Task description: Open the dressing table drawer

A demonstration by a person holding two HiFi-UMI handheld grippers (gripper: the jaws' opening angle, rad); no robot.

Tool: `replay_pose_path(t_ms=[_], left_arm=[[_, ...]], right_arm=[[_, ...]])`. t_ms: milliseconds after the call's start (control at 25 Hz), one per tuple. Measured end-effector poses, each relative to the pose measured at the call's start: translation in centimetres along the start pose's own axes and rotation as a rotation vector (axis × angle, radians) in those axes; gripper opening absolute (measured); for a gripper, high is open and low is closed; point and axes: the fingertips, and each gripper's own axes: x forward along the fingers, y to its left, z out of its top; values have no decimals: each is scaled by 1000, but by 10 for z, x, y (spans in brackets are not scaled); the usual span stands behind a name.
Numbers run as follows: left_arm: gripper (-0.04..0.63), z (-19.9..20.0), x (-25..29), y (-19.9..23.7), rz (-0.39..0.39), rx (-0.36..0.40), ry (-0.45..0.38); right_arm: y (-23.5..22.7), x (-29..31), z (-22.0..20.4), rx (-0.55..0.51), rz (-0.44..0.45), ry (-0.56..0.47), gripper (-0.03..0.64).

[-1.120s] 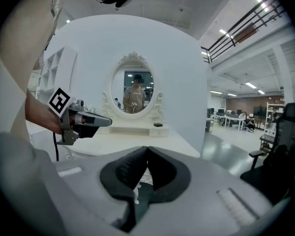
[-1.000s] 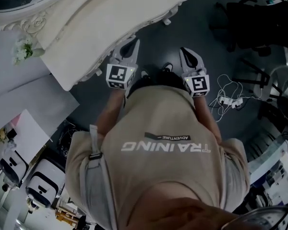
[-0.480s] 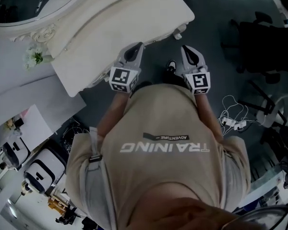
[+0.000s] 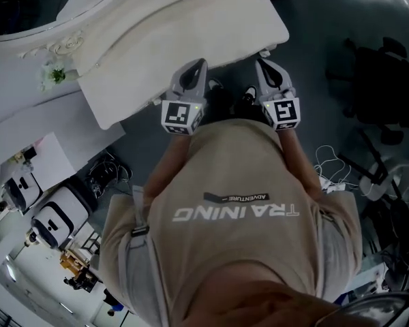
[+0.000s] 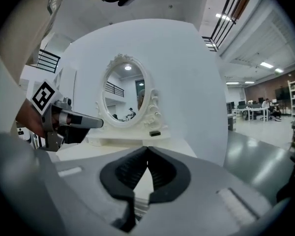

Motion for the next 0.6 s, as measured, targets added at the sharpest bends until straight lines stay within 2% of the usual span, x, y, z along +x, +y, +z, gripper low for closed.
replay_pose_path(t_ms=[240, 360, 520, 600], left_arm=[[6, -7, 10, 50, 32, -43, -19], [6, 1, 13, 79, 62, -47, -62], [6, 5, 22, 120, 42, -64, -92], [6, -2, 23, 145, 40, -72, -91]], right_arm=[[4, 62, 11, -42, 44, 32, 3], [11, 86, 24, -30, 79, 56, 3], [24, 126, 29, -28, 103, 104, 3], [34, 152, 22, 7, 112, 131, 3]])
